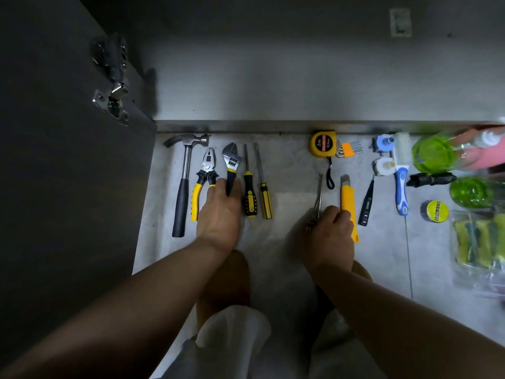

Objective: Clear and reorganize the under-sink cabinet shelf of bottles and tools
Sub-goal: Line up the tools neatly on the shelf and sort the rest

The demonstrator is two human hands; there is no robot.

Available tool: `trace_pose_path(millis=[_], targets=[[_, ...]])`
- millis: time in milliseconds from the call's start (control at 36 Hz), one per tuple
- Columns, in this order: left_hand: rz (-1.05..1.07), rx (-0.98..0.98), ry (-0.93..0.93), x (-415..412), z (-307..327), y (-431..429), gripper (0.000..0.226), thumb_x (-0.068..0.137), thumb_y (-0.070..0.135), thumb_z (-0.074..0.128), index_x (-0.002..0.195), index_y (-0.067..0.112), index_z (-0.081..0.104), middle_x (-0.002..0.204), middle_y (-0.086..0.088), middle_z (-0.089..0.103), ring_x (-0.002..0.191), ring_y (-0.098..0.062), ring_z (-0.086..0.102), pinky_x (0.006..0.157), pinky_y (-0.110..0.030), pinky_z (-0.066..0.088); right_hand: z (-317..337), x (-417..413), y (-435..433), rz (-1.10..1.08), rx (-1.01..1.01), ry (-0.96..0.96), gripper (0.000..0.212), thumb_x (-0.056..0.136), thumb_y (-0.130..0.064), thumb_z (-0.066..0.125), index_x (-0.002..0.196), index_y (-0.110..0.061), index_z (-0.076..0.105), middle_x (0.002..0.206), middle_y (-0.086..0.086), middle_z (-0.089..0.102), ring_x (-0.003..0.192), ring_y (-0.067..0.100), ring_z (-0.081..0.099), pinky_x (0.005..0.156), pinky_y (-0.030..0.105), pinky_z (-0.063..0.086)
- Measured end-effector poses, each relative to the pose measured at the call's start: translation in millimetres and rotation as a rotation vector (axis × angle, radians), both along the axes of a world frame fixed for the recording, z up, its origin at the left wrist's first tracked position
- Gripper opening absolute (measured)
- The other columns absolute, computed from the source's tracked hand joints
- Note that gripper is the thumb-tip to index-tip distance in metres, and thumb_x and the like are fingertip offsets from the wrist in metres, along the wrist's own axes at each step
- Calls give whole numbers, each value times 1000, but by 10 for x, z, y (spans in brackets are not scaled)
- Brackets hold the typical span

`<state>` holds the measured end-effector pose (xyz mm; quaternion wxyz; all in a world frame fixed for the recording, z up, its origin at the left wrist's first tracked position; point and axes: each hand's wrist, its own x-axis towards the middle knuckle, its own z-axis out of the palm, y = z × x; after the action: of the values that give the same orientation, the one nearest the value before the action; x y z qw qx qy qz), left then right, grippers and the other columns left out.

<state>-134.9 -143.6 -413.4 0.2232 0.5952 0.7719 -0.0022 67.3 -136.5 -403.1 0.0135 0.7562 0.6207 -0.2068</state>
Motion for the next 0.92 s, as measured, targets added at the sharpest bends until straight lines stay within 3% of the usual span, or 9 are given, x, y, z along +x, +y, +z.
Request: trace_pose_path(millis=[139, 194, 278, 333, 417, 556, 611, 750, 917], targets=[[79, 21, -72, -39, -16, 85, 50, 96, 2, 49, 144, 9, 43, 132, -20, 43, 113, -39, 50, 86, -46, 51, -35, 83, 80, -196, -329, 115, 31, 95, -31, 55, 119, -14, 45, 121, 12, 61, 107, 36, 63, 79, 43, 49], [83, 47, -84, -42, -29, 87, 47, 93, 0, 49, 140, 7, 47, 130, -23, 45, 108, -42, 52, 85, -47, 50, -44, 109, 100, -181, -332, 120, 32, 94, -30, 58, 119, -13, 47, 120, 11, 62, 106, 35, 63, 80, 43, 50], [156, 213, -160, -19, -30, 84, 19, 98, 6, 49, 115, 9, 56, 110, -16, 49, 96, -35, 53, 77, -47, 50, -21, 91, 122, -165, -226, 180, 28, 92, -37, 59, 107, -17, 47, 109, 7, 62, 94, 31, 64, 72, 38, 49], [94, 297, -116, 13, -27, 61, 25, 95, 10, 54, 120, 15, 58, 108, -10, 48, 94, -27, 52, 73, -37, 48, -7, 52, 148, -110, -174, 248, 28, 91, -42, 59, 103, -19, 47, 102, 3, 61, 87, 25, 62, 74, 42, 54], [-78, 296, -90, 93, -54, -1, 48, 94, 30, 56, 141, 24, 51, 128, -5, 49, 114, -24, 50, 89, -35, 47, 4, -49, 224, 7, -171, 323, 27, 91, -43, 59, 104, -22, 49, 99, 0, 60, 86, 22, 62, 77, 45, 55], [-331, 139, -59, 200, -118, -62, 65, 90, 56, 55, 149, 30, 45, 158, -7, 34, 150, -28, 26, 111, -44, 39, -40, -291, 404, 121, -232, 316, 30, 93, -44, 57, 109, -19, 53, 108, 6, 63, 97, 30, 63, 79, 38, 51], [-367, 99, -38, 187, -156, -71, 67, 89, 51, 63, 150, 29, 45, 161, -6, 31, 153, -28, 18, 114, -44, 36, -68, -358, 460, 159, -255, 297, 29, 94, -40, 57, 111, -16, 53, 111, 8, 62, 101, 33, 62, 78, 37, 48], [-359, 136, -37, 145, -156, -46, 61, 87, 30, 73, 145, 25, 53, 159, -5, 39, 152, -29, 24, 111, -41, 40, -115, -420, 520, 161, -279, 251, 26, 97, -37, 50, 112, -17, 50, 114, 10, 62, 103, 36, 61, 76, 35, 42], [-358, 119, -51, 123, -157, -85, 74, 88, 13, 73, 154, 22, 40, 164, -6, 28, 156, -27, 12, 119, -37, 30, -114, -364, 491, 168, -253, 320, 18, 96, -27, 53, 110, -16, 50, 108, 9, 62, 97, 31, 61, 73, 32, 41]])
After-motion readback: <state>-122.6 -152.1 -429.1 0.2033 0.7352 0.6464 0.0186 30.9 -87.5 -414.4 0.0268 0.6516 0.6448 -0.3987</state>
